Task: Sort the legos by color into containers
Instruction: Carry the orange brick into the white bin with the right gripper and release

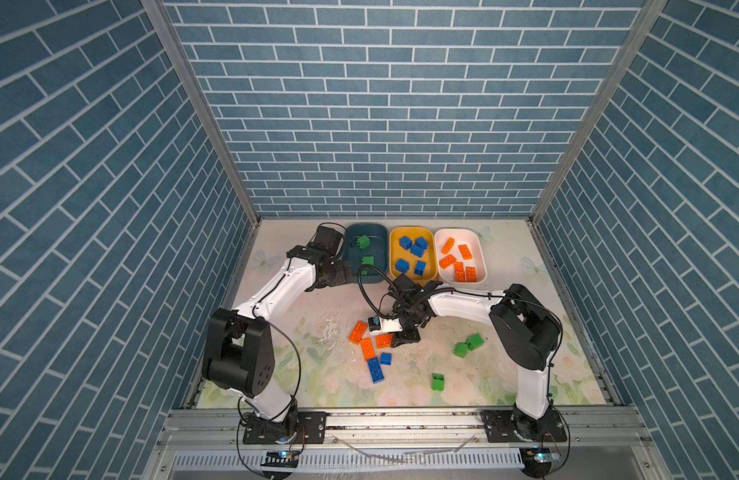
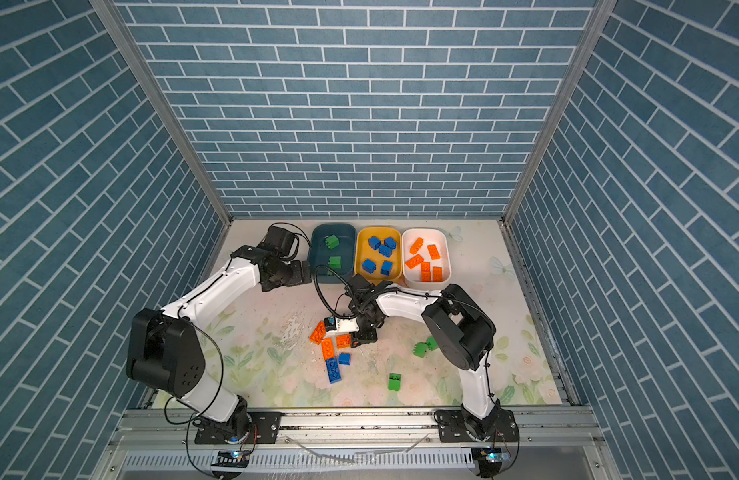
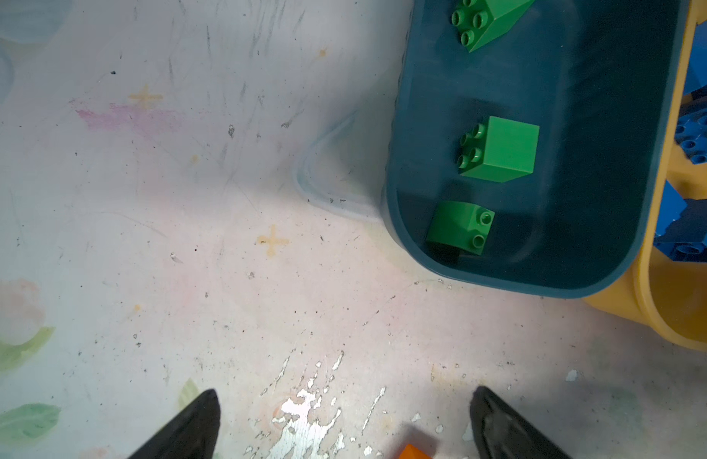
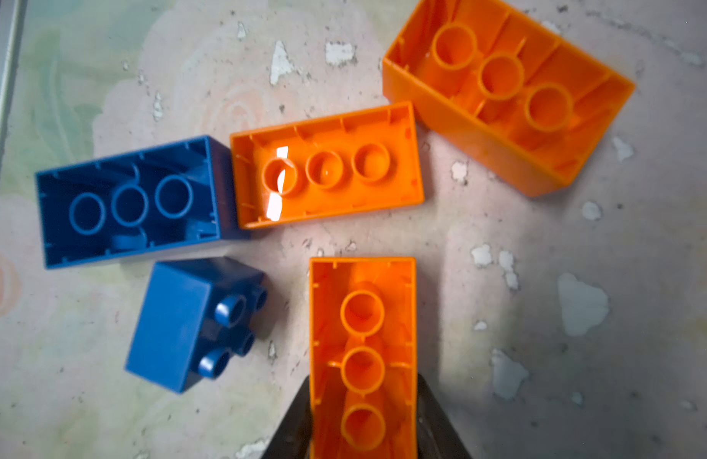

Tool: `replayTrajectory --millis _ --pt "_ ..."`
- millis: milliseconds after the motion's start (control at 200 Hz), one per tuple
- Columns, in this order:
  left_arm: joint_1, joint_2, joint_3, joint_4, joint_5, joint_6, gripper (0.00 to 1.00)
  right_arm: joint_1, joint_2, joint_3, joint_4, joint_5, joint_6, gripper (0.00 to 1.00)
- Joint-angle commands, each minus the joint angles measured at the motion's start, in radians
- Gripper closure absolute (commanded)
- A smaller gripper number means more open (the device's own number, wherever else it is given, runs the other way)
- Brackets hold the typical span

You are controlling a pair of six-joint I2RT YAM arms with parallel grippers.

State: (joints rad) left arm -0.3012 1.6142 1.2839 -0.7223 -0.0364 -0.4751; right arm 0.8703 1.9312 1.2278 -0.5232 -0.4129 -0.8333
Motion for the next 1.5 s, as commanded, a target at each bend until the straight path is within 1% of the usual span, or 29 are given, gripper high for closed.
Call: replayTrajectory --millis 0,150,215,275,370,410,480,555,715,790,830,950,1090,1200,1250,1325,1380,1435,1465,1475,1485,1495 --pt "-0.001 0.015 0.012 -0.002 0.015 -0.008 0.01 -0.038 -0.087 -0.084 0.0 0.052 0.04 0.76" --pt "-0.013 0.018 0.015 -0.002 0.016 -0.007 0.01 -0.131 -0.26 -0.2 0.117 0.021 0.171 0.76" --pt "-0.018 0.024 0.018 0.001 0.022 -0.01 0.01 -0.182 -0.346 -0.263 0.226 0.023 0.255 0.76" --pt "-0.025 0.029 0.02 0.006 0.032 -0.013 0.01 -0.227 -0.417 -0.326 0.332 0.055 0.334 0.76" --pt "-0.043 0.04 0.025 0.014 0.042 -0.014 0.01 -0.327 -0.498 -0.387 0.472 0.082 0.499 0.76" --pt "-0.052 0.045 0.03 0.013 0.046 -0.01 0.01 -0.369 -0.522 -0.407 0.529 0.089 0.571 0.74" --pt "-0.066 0.053 0.04 0.007 0.042 -0.005 0.01 -0.436 -0.552 -0.446 0.643 0.142 0.714 0.74" --pt "-0.075 0.06 0.045 0.003 0.041 -0.002 0.01 -0.491 -0.56 -0.457 0.694 0.179 0.821 0.75" --pt "-0.081 0.056 0.035 0.002 0.051 -0.001 0.01 -0.555 -0.509 -0.408 0.642 0.315 0.945 0.75" --pt "-0.083 0.045 0.02 0.003 0.056 0.003 0.01 -0.578 -0.477 -0.377 0.622 0.319 0.994 0.75" --pt "-0.085 0.038 0.009 0.002 0.059 0.005 0.01 -0.587 -0.452 -0.349 0.602 0.351 1.006 0.75" --pt "-0.089 0.017 -0.028 0.0 0.077 0.006 0.01 -0.599 -0.341 -0.191 0.449 0.382 1.001 0.71" --pt "-0.099 0.003 -0.071 -0.006 0.122 0.021 0.01 -0.61 -0.157 0.053 0.233 0.48 1.03 0.67" --pt "-0.111 0.001 -0.101 -0.015 0.155 0.043 0.01 -0.61 -0.039 0.207 0.145 0.516 1.03 0.59" --pt "-0.114 0.003 -0.112 -0.021 0.177 0.053 0.01 -0.608 -0.012 0.253 0.127 0.507 1.031 0.51" --pt "-0.12 0.008 -0.128 -0.025 0.211 0.073 0.01 -0.604 -0.012 0.284 0.134 0.465 1.031 0.38" --pt "-0.127 0.012 -0.138 -0.026 0.233 0.086 0.01 -0.599 -0.027 0.286 0.147 0.437 1.032 0.32" --pt "-0.137 0.02 -0.147 -0.029 0.25 0.102 0.02 -0.594 -0.05 0.274 0.158 0.428 1.045 0.27" --pt "-0.145 0.025 -0.149 -0.033 0.254 0.109 0.03 -0.592 -0.065 0.265 0.165 0.423 1.054 0.2" --pt "-0.148 0.028 -0.149 -0.034 0.255 0.112 0.03 -0.591 -0.071 0.26 0.169 0.42 1.056 0.14" --pt "-0.15 0.028 -0.149 -0.036 0.256 0.115 0.03 -0.591 -0.076 0.255 0.172 0.42 1.059 0.05" --pt "-0.154 0.034 -0.149 -0.039 0.257 0.118 0.04 -0.591 -0.082 0.249 0.176 0.419 1.061 0.02"
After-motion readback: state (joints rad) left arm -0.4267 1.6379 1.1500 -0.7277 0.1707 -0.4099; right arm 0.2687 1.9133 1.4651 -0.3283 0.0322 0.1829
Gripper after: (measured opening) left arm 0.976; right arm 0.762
